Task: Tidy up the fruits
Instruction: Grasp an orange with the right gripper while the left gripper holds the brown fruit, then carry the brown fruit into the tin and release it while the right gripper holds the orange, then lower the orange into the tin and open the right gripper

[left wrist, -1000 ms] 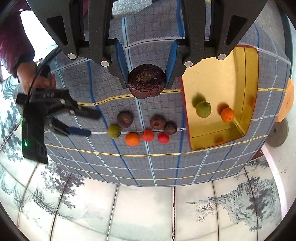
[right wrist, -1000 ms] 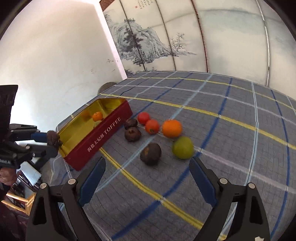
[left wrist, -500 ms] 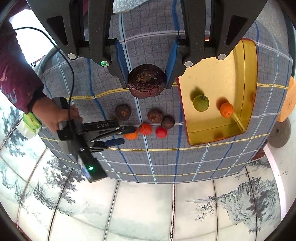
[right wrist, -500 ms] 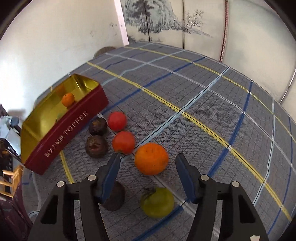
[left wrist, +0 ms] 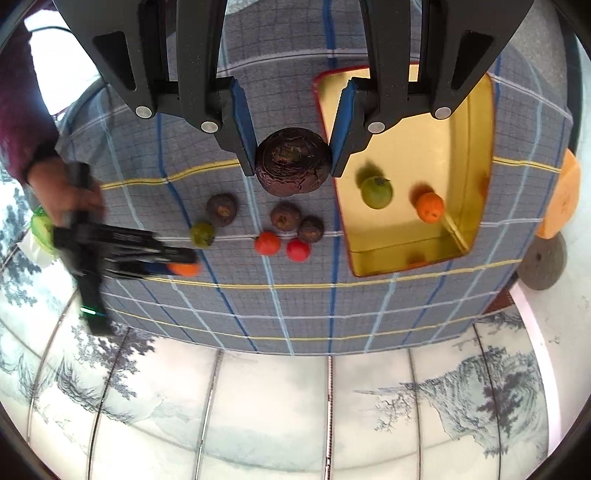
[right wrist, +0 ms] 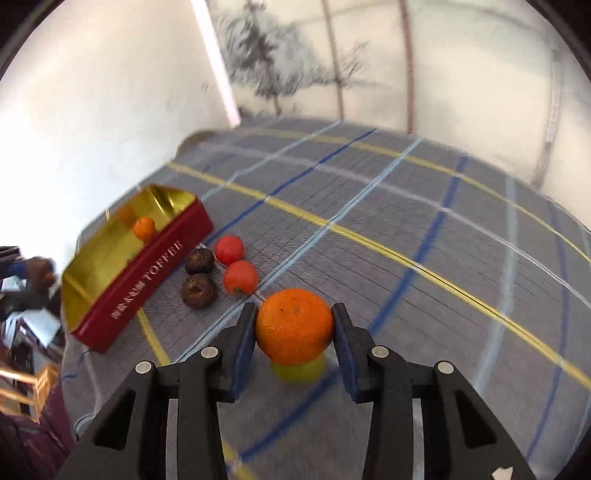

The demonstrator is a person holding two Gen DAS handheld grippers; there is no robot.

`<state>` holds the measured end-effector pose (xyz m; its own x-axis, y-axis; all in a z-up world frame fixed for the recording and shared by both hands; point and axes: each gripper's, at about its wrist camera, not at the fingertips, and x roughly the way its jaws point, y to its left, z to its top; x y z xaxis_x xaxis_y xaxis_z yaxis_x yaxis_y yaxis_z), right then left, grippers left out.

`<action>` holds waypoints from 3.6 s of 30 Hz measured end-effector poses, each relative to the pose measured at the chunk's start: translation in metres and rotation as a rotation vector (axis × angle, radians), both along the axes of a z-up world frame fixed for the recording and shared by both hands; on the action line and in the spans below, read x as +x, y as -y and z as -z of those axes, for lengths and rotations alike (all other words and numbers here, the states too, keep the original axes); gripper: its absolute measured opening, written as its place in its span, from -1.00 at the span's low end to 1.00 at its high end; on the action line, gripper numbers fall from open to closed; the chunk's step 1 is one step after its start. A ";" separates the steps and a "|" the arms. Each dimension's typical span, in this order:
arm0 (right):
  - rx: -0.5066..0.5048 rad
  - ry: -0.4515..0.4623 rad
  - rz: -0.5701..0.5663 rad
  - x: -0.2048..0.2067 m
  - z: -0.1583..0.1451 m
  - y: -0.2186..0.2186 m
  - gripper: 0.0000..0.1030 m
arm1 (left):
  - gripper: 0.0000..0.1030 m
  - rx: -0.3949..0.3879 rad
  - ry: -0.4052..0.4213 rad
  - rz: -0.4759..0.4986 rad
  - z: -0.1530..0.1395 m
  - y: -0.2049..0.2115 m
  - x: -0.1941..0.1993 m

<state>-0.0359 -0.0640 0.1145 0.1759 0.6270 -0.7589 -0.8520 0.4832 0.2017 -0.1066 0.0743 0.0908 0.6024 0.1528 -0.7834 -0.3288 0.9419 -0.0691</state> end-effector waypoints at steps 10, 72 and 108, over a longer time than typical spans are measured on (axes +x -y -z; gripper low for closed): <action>0.044 0.006 0.172 -0.028 -0.006 0.089 -0.28 | -0.22 0.080 -0.003 -0.031 0.002 -0.006 -0.007; 0.096 0.023 -0.012 -0.105 -0.039 0.016 -0.27 | -0.21 0.062 -0.153 -0.209 0.085 -0.143 0.012; 0.014 -0.113 -0.360 -0.163 -0.008 -0.193 -0.26 | 0.46 0.132 -0.006 -0.387 0.035 -0.118 -0.103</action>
